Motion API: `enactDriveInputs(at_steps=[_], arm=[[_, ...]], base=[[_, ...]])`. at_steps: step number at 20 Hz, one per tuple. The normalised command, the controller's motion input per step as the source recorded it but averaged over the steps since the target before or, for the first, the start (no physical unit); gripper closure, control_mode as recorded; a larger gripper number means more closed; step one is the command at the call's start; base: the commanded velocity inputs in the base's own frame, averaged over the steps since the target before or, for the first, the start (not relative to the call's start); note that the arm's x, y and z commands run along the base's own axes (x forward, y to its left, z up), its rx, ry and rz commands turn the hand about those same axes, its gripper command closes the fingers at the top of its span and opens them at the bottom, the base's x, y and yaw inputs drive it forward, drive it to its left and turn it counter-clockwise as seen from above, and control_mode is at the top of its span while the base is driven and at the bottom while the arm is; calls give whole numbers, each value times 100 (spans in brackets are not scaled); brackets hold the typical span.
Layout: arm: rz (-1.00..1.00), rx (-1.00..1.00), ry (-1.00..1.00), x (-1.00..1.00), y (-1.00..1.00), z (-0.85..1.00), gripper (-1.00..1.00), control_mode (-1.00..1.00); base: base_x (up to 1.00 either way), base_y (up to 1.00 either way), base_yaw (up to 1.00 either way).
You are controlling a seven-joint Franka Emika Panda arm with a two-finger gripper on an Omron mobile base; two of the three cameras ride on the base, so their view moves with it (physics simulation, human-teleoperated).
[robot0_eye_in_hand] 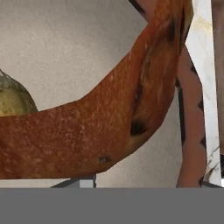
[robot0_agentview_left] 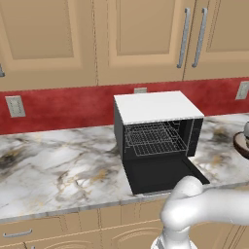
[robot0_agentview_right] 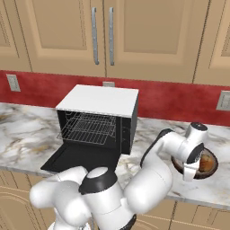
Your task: Pick up the heated bread from the toaster oven and place it in the bowl. Then move the bread bowl to the dining counter.
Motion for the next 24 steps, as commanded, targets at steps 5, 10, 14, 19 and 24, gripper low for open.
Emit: enactDriveInputs(at_steps=[5,10,14,19,24], arm=[[-2,0,-1,-1,10,19,100,-100],[0,0,-6,-2,6,34,100,-100],[0,0,-19,-13,10,49,100,-100],[0,0,-26,-12,18,54,100,-100],[-1,-7,-39,-10,29,55,100,-100]], base=[[0,0,0],[0,0,0],[0,0,0],[0,0,0],[0,0,0]])
